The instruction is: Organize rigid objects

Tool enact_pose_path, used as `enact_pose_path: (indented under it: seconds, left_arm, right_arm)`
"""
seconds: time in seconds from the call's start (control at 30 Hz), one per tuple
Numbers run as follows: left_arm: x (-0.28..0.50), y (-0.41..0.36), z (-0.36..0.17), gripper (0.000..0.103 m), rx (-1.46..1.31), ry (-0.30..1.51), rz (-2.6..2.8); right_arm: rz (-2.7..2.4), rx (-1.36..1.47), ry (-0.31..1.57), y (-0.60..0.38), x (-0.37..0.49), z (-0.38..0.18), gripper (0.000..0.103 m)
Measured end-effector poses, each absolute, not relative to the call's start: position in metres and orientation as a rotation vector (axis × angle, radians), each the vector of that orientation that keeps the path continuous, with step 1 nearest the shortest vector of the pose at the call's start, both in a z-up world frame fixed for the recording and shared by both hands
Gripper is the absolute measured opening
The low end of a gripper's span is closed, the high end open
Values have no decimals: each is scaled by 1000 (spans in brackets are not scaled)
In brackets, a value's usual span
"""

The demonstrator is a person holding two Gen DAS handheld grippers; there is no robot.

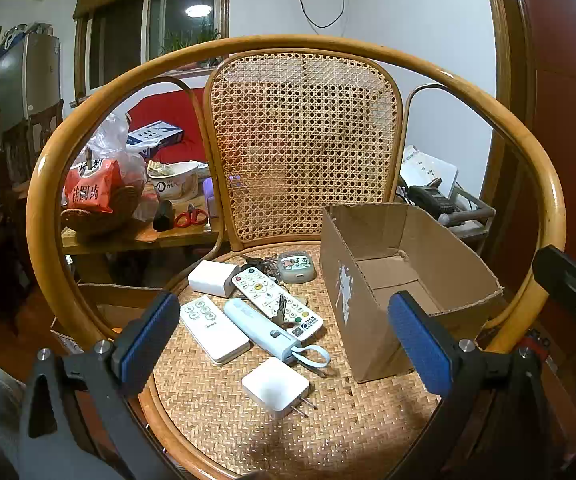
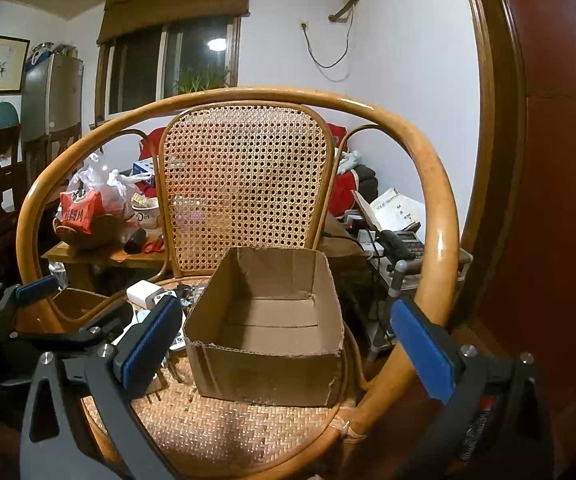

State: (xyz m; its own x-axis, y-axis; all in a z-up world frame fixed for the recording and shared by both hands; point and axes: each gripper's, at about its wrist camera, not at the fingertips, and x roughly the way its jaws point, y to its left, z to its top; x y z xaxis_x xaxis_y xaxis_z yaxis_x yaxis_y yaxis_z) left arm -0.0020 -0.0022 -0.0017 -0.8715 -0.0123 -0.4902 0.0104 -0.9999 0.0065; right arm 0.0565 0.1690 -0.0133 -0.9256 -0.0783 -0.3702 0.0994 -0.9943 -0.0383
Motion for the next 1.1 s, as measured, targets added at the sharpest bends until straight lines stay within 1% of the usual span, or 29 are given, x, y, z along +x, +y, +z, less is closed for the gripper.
enact_pose_path:
  seconds: [1.1]
  left_arm:
    - [-3, -1, -2, 103, 780, -13, -3024]
  right_arm:
    - [-2980, 574, 91, 166, 58, -14, 103]
